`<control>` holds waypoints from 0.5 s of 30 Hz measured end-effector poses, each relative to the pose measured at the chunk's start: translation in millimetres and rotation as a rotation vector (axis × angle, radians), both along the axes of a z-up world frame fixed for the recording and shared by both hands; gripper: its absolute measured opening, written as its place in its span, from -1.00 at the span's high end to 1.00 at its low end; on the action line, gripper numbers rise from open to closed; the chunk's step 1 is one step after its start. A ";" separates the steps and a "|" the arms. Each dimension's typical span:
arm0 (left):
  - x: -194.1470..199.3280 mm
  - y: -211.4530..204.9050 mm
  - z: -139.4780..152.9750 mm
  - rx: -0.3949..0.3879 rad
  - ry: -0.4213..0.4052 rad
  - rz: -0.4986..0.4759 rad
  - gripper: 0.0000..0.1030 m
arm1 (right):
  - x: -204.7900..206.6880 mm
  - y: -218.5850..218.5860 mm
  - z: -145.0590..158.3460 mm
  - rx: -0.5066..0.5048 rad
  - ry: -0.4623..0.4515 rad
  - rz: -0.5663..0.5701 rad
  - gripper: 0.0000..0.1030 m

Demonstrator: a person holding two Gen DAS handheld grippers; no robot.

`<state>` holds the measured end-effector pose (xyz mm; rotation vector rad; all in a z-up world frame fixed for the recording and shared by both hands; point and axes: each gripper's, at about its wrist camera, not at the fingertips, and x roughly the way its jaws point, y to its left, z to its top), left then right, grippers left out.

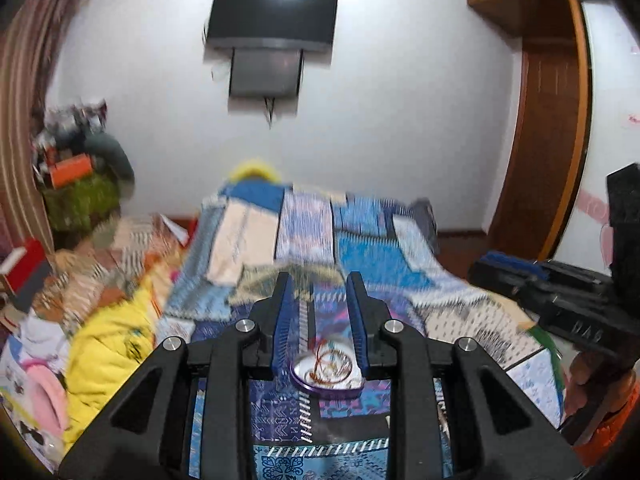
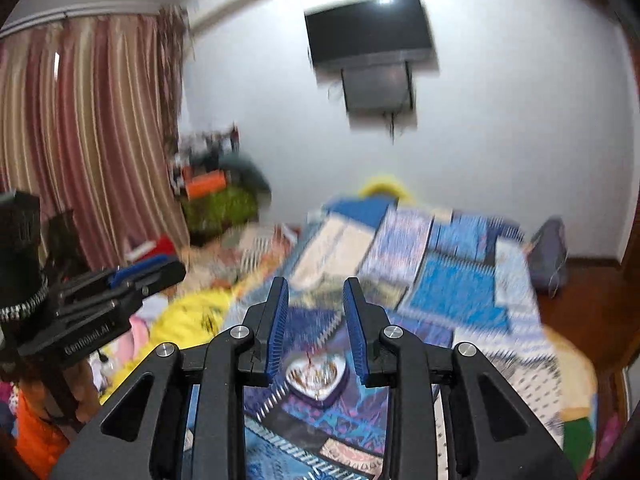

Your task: Organize jewelry

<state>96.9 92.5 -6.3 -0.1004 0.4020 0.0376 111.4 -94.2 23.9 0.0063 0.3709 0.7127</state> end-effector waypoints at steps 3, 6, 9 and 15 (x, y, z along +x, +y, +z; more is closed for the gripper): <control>-33.0 -12.5 22.9 0.021 -0.088 0.019 0.49 | -27.1 -7.5 16.9 0.037 -0.071 -0.027 0.50; -62.3 -24.5 36.8 0.038 -0.148 0.026 0.45 | -49.3 -11.6 25.8 0.052 -0.117 -0.058 0.44; -87.4 -34.2 43.9 0.061 -0.195 0.042 0.05 | -64.3 -15.8 28.3 0.058 -0.136 -0.105 -0.04; -114.0 -43.6 48.5 0.083 -0.240 0.093 -0.58 | -76.4 -18.6 30.1 0.052 -0.194 -0.203 -0.78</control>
